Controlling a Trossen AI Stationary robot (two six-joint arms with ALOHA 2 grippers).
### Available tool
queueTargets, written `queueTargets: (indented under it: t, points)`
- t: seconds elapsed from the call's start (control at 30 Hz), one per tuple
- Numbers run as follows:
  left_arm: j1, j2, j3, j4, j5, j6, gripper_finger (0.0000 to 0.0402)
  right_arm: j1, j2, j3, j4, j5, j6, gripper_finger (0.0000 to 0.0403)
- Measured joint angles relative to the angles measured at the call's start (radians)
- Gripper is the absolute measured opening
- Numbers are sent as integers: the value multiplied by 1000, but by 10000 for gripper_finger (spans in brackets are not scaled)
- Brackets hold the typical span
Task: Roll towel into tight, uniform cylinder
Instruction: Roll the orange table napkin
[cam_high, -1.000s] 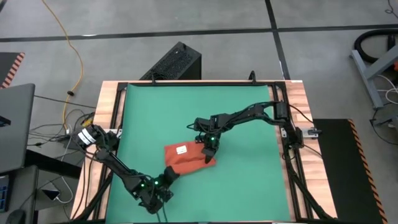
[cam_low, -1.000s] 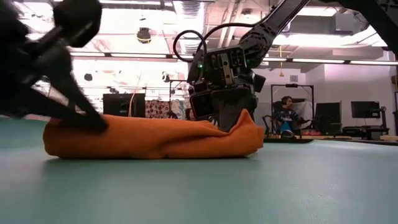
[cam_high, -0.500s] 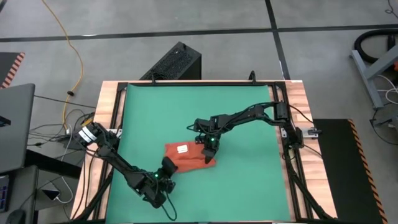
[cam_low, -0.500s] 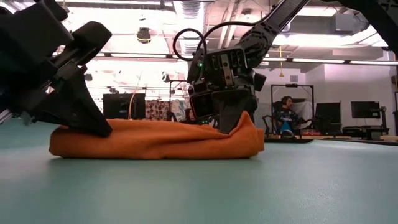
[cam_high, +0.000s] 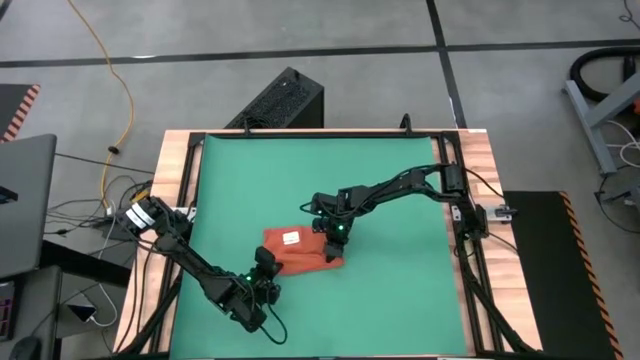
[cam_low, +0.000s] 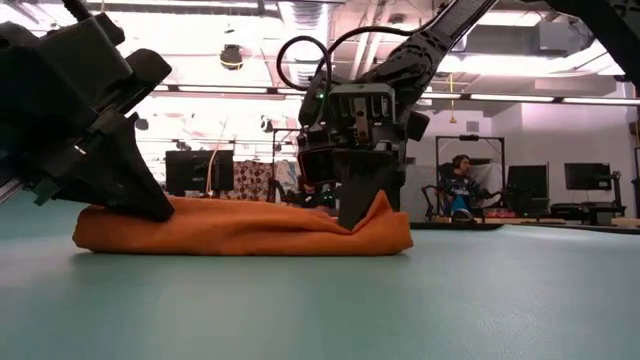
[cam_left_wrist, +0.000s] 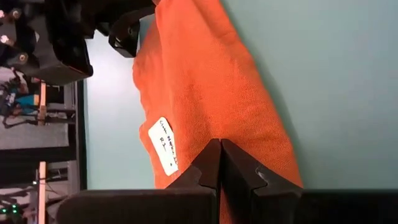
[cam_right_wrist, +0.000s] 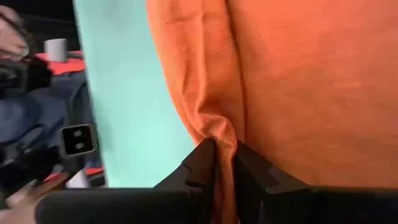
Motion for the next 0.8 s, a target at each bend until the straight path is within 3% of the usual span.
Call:
queueTargets:
  t: [0.47,0.8]
  points:
    - [0,-1,-47,-80,40,-161,0,53,-99,-3,-41,254,-133,78]
    - [-1,-1,-51,-71,35,-158,0,118,-128,-2,-88,320,-256,78]
